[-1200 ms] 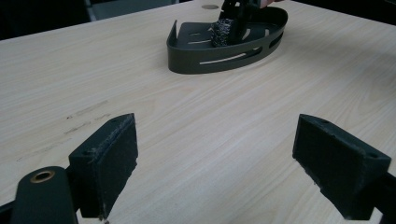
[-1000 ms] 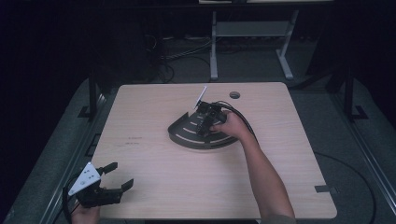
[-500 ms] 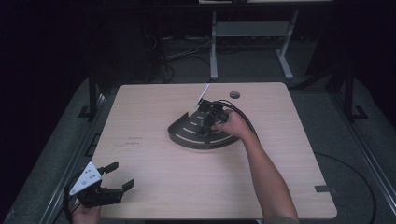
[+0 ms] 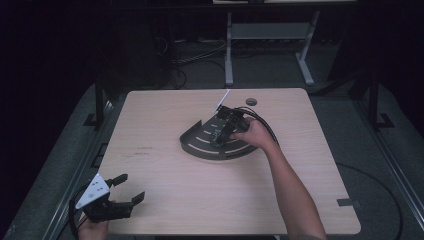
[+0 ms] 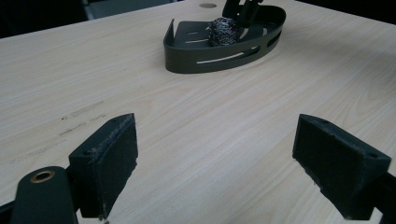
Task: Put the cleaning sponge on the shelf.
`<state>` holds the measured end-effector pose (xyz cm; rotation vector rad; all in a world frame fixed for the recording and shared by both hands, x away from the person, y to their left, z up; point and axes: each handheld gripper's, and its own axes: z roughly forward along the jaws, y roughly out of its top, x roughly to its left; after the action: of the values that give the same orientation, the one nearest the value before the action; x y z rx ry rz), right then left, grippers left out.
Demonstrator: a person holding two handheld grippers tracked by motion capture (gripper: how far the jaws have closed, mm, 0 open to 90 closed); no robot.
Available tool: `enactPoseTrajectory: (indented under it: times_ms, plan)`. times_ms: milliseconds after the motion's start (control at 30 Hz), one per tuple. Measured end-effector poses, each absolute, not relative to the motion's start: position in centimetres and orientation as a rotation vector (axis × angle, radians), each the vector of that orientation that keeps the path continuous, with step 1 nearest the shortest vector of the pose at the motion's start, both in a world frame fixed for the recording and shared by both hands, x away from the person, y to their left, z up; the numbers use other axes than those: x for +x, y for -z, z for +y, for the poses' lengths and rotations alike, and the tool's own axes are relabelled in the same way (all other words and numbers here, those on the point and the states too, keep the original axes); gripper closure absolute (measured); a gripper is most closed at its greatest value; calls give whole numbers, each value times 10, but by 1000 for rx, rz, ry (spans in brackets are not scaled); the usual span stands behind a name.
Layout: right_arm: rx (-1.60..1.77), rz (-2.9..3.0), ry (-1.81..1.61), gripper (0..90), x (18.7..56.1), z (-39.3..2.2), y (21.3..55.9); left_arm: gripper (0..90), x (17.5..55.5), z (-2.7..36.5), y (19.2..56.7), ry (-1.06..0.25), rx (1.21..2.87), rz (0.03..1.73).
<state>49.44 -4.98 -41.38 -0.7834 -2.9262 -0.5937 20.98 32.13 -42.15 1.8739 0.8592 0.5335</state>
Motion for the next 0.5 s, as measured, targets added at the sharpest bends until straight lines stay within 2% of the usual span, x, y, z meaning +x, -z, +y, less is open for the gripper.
enactPoseTrajectory:
  times_ms: [500]
  plan:
    - [-737,-2968,609,205,479,-53,396,133,209,320,422,-530,1881,857]
